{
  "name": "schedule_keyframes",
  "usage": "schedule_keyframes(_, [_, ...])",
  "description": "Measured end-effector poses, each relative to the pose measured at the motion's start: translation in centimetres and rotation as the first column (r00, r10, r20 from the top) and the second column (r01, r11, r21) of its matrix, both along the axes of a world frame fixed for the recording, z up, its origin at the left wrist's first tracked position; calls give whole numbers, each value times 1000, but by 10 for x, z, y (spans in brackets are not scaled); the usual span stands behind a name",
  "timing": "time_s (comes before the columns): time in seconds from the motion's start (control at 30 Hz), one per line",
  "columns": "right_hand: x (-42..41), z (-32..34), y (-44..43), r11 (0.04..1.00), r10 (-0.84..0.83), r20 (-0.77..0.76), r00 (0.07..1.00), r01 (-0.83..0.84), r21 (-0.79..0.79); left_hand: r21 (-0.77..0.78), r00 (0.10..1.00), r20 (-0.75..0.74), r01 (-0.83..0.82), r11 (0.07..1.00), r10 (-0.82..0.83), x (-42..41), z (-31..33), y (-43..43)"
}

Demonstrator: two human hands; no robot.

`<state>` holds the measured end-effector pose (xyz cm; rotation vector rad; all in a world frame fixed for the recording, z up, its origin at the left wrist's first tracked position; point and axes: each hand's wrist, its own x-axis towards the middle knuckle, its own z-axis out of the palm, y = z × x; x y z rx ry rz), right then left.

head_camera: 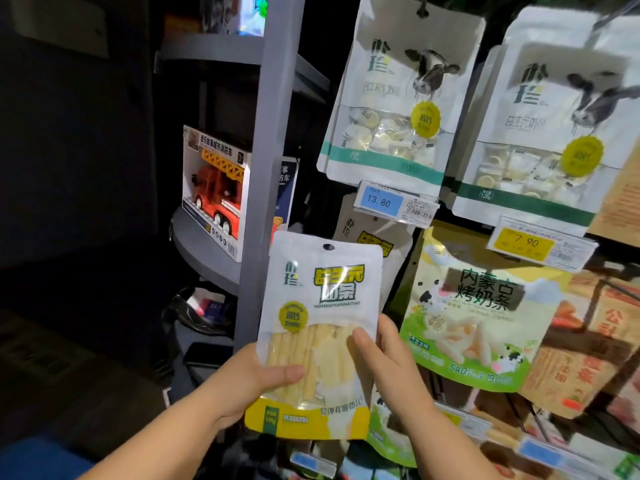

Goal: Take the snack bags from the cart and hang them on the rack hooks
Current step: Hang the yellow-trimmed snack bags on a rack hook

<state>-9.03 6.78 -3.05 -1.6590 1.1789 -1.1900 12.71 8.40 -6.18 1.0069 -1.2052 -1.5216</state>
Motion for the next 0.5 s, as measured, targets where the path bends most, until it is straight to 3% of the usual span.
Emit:
schedule_keyframes(0.2, [-13, 6, -5, 998, -68, 78, 995, 68, -1, -16, 996, -17, 88, 996, -89, -22, 16, -26])
schedule_keyframes(0.5, [-24, 17, -9, 986, -137, 55, 989, 141, -86, -36, 991, -58, 116, 993, -118, -40, 23, -50])
